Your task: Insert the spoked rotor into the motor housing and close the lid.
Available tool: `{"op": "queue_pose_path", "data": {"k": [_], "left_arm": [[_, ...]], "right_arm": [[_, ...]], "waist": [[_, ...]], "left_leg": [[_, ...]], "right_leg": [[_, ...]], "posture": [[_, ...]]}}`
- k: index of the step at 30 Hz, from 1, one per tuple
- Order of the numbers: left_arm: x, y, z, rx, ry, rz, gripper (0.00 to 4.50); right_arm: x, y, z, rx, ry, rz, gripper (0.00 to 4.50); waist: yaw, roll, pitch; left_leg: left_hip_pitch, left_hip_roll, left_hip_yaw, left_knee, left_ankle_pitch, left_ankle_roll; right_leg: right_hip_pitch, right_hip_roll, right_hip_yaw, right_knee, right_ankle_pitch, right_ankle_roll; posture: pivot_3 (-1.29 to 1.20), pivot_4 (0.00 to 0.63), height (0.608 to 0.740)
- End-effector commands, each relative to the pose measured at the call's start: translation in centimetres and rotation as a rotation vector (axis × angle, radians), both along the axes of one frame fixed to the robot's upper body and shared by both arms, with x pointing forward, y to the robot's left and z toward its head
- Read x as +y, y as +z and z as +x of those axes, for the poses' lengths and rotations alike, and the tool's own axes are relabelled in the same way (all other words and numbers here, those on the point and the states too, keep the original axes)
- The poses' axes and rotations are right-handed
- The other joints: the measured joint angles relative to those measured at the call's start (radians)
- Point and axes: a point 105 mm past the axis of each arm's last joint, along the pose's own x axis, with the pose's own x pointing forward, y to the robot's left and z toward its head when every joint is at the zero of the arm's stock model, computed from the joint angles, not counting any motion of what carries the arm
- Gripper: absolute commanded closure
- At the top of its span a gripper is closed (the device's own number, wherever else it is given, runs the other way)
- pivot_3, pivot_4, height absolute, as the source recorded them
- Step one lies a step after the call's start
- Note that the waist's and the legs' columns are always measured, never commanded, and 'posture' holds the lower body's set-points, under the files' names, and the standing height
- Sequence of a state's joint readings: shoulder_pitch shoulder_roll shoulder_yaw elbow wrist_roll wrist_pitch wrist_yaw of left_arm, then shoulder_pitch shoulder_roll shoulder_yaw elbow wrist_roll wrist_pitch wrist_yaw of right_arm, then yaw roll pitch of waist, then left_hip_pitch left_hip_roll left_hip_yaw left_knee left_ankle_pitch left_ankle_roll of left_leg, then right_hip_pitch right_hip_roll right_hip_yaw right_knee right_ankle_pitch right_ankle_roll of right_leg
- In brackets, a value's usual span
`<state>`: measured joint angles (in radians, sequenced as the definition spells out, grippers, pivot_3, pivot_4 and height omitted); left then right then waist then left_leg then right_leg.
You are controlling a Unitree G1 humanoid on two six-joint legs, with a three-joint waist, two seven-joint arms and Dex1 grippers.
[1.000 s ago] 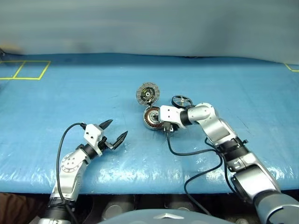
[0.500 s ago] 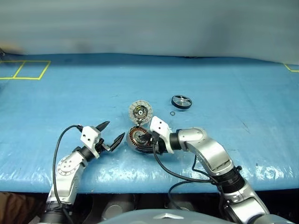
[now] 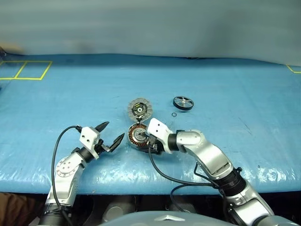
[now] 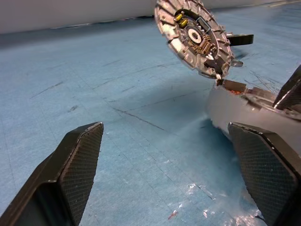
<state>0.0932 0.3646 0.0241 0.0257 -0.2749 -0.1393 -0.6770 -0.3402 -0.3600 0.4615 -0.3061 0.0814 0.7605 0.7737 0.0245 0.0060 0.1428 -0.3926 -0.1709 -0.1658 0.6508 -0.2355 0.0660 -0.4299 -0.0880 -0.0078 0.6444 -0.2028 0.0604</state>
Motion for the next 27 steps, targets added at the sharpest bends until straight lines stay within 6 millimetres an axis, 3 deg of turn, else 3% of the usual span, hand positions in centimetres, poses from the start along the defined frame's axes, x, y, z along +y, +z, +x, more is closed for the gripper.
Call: {"op": "queue_pose_path", "data": {"k": [1,2,6,10,16,21,27], "left_arm": [[-0.1,1.3,0.1,-0.052,-0.010,0.009,0.00],[0.0,1.3,0.1,-0.051,-0.009,0.009,0.00],[0.4,1.4,-0.2,-0.049,-0.007,0.011,0.00],[0.6,1.5,-0.4,-0.047,-0.010,0.009,0.00],[0.7,1.8,-1.0,-0.060,-0.043,-0.005,0.00],[0.7,1.9,-1.2,-0.062,-0.060,-0.013,0.00],[0.6,2.1,-1.1,-0.069,-0.065,-0.013,0.00]], "right_arm": [[0.1,1.7,0.7,-0.011,-0.046,0.093,0.38],[0.2,2.1,0.7,0.000,-0.053,0.122,0.04],[-0.1,5.0,0.9,0.045,-0.103,0.294,0.01],[-2.7,6.0,2.5,0.003,-0.238,0.365,0.01],[-8.6,2.3,4.8,-0.100,-0.501,0.239,0.01],[-10.1,-0.8,5.2,-0.073,-0.581,0.165,0.01],[-10.8,-2.0,6.7,-0.085,-0.662,0.173,0.01]], "waist": [[0.000,0.000,0.000],[0.000,0.000,0.000],[0.000,0.000,0.000],[0.001,0.000,0.000],[0.005,0.000,0.000],[-0.007,0.000,0.000],[-0.010,0.000,0.000]], "left_leg": [[0.000,0.000,0.000,0.000,0.000,0.000],[0.000,0.000,0.000,0.000,0.000,0.000],[0.000,0.000,0.000,0.000,0.000,0.000],[0.000,0.000,0.000,-0.001,0.000,0.000],[0.000,0.000,0.001,-0.002,-0.001,0.001],[0.000,0.002,0.005,-0.003,0.000,0.000],[0.001,0.006,0.007,-0.003,0.000,0.000]], "right_leg": [[0.000,0.000,0.000,0.000,0.000,0.000],[0.000,0.000,0.000,0.000,0.000,0.000],[0.000,0.001,0.001,0.000,0.000,0.000],[0.000,0.001,0.001,-0.001,0.000,0.000],[0.000,0.001,0.001,-0.001,0.000,0.000],[0.000,0.002,0.004,0.000,0.001,-0.002],[0.000,0.006,0.006,-0.001,0.002,-0.004]], "posture": [[0.00,0.150,0.740],[0.00,0.150,0.740],[0.00,0.150,0.740],[0.00,0.150,0.740],[0.00,0.150,0.740],[0.00,0.150,0.740],[0.00,0.150,0.740]]}}
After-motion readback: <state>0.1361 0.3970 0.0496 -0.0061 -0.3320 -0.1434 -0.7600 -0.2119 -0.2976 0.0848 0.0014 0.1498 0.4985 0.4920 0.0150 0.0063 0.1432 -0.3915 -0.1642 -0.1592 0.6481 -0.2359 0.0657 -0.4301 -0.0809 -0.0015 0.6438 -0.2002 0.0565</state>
